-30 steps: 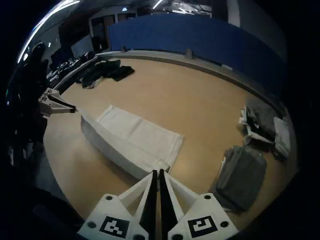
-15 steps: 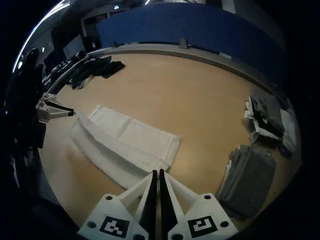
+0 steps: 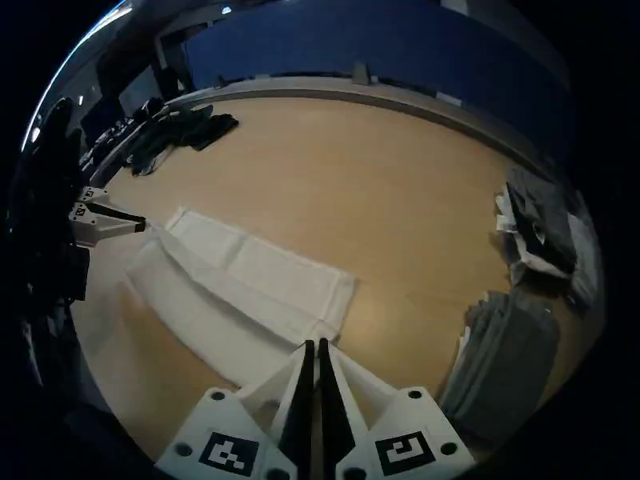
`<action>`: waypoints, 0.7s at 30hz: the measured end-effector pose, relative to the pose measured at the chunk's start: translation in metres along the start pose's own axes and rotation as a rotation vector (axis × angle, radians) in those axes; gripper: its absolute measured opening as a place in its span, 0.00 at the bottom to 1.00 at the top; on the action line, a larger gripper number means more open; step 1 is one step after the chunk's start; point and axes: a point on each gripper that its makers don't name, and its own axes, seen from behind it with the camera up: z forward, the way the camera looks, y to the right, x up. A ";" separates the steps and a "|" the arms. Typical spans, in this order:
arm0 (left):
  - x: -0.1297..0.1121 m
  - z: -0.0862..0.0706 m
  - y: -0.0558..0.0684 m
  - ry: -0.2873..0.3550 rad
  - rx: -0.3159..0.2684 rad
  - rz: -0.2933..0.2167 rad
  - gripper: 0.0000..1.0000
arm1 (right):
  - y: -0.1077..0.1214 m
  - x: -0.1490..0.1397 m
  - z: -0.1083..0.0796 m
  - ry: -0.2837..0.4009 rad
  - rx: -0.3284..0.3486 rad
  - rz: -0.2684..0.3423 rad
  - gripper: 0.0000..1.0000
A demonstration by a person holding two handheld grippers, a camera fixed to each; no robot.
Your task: Fold towel
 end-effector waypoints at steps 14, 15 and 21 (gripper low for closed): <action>0.001 0.012 -0.007 0.003 0.020 0.005 0.09 | 0.005 0.001 0.017 -0.003 -0.025 0.004 0.16; 0.001 0.012 -0.008 0.005 0.020 0.005 0.10 | 0.005 0.002 0.017 -0.001 -0.028 0.004 0.21; 0.006 0.010 -0.010 0.014 0.022 -0.008 0.25 | 0.013 0.005 0.015 0.009 -0.066 -0.013 0.52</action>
